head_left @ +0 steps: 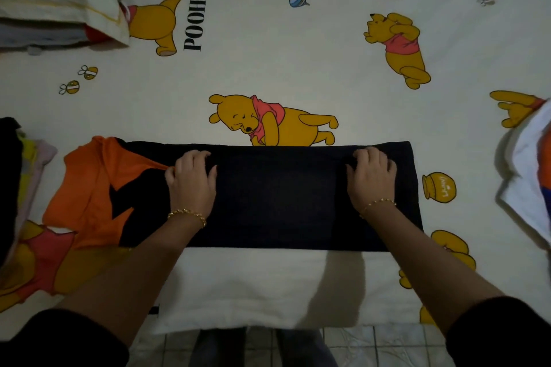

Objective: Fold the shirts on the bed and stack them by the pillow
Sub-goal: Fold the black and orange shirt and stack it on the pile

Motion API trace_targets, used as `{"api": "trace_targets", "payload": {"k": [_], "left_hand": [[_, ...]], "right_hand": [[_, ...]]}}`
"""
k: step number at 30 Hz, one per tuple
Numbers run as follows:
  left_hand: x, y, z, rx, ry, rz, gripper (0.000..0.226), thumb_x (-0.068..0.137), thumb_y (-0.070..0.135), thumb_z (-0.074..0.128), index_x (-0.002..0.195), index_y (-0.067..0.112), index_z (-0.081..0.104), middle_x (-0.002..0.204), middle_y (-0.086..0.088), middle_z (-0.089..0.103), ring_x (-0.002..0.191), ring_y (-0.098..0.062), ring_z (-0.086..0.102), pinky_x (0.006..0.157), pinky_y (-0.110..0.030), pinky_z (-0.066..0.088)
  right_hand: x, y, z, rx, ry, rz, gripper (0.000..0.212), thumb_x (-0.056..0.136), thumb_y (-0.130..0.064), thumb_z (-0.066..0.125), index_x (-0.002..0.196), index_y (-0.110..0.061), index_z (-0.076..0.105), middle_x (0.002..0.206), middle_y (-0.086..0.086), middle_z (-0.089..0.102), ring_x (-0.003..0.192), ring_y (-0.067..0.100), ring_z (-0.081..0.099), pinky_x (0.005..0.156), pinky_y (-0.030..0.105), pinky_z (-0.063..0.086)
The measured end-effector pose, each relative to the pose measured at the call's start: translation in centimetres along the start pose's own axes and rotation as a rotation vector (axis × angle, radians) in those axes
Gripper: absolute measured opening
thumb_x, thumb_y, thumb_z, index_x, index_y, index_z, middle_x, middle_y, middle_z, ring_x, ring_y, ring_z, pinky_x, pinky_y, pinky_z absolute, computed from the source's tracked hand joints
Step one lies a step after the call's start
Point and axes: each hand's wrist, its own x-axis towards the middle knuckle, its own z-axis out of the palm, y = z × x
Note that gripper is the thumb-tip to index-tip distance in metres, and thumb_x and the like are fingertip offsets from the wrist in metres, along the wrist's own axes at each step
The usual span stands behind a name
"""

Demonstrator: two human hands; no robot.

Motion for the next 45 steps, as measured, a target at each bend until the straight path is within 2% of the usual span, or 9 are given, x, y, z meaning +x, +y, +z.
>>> {"api": "trace_targets", "payload": {"k": [5,10,15,18,23,30,37,41,45], "left_hand": [[-3.4,3.1,2.6,0.062,-0.144,0.371,0.052,0.092,0.03,0.03,0.141,0.014,0.037,0.147,-0.005,0.039,0.136,-0.022,0.035,0.111,-0.047,0.021],[-5.2,4.8,5.4,0.121,-0.267,0.4,0.057,0.093,0.036,0.027,0.148,0.022,0.021,0.155,-0.002,0.024,0.142,-0.022,0.022,0.112,-0.047,0.015],[-5.2,4.7,5.7,0.129,-0.273,0.397,0.056,0.094,0.036,0.025,0.148,0.023,0.021,0.154,-0.001,0.025,0.142,-0.02,0.022,0.113,-0.048,0.014],[-5.2,4.9,5.5,0.135,-0.273,0.384,0.055,0.094,0.036,0.024,0.147,0.023,0.023,0.154,-0.003,0.027,0.142,-0.022,0.022,0.112,-0.048,0.015],[-5.4,6.1,5.4,0.072,-0.273,0.323,0.056,0.094,0.038,0.02,0.147,0.022,0.027,0.154,-0.003,0.026,0.143,-0.02,0.018,0.112,-0.05,0.009],[-5.7,10.3,4.8,-0.132,-0.215,0.291,0.055,0.094,0.038,0.021,0.143,0.02,0.037,0.152,0.0,0.032,0.143,-0.015,0.019,0.115,-0.046,0.007],[-5.8,13.4,3.7,-0.395,-0.162,0.329,0.028,0.095,0.016,0.044,0.12,0.014,0.057,0.119,0.0,0.056,0.111,-0.015,0.052,0.094,-0.03,0.042],[-5.9,15.0,3.2,-0.684,-0.309,0.056,0.016,0.095,0.012,0.05,0.107,0.017,0.06,0.095,0.005,0.058,0.076,-0.008,0.058,0.067,-0.019,0.048],[-5.1,16.1,3.1,-1.185,-0.515,-0.545,0.037,0.099,0.037,0.039,0.107,0.01,0.062,0.088,-0.008,0.068,0.064,-0.02,0.064,0.056,-0.025,0.054]], "right_hand": [[-4.1,-4.1,2.1,0.064,-0.07,-0.194,0.062,0.095,-0.045,0.03,0.148,-0.012,0.027,0.157,0.008,0.022,0.146,0.024,0.016,0.115,0.054,0.015],[-5.3,-3.3,4.1,0.018,-0.139,-0.19,0.066,0.096,-0.051,0.019,0.152,-0.016,0.015,0.16,0.003,0.007,0.147,0.018,0.003,0.115,0.058,0.003],[-4.4,1.2,3.2,0.138,-0.07,0.217,0.067,0.094,-0.049,0.019,0.151,-0.014,0.014,0.16,0.008,0.007,0.147,0.024,0.0,0.112,0.06,-0.002],[-4.1,3.5,1.8,0.229,-0.025,0.497,0.076,0.091,-0.056,0.041,0.148,-0.01,0.021,0.154,0.014,0.021,0.143,0.03,0.015,0.112,0.059,0.012],[-3.3,4.8,0.1,0.388,-0.027,0.812,0.104,0.057,-0.074,0.07,0.13,-0.007,0.039,0.129,0.015,0.047,0.12,0.035,0.044,0.1,0.051,0.036],[-0.8,7.3,-1.9,0.793,-0.282,0.728,0.056,0.064,-0.042,0.084,0.102,-0.005,0.067,0.102,0.013,0.069,0.094,0.03,0.064,0.08,0.04,0.055],[-1.0,11.0,-5.3,0.688,-0.185,0.574,0.045,0.075,-0.034,0.078,0.108,-0.007,0.063,0.103,0.009,0.067,0.093,0.025,0.06,0.075,0.029,0.045],[-0.4,7.9,-6.7,0.612,-0.285,0.378,0.041,0.083,-0.024,0.067,0.119,-0.008,0.055,0.114,0.016,0.064,0.107,0.033,0.059,0.083,0.031,0.044],[-0.7,1.0,-7.5,0.716,-0.512,0.099,0.041,0.087,-0.031,0.063,0.122,-0.012,0.052,0.116,0.009,0.062,0.105,0.025,0.06,0.085,0.032,0.05]]}}
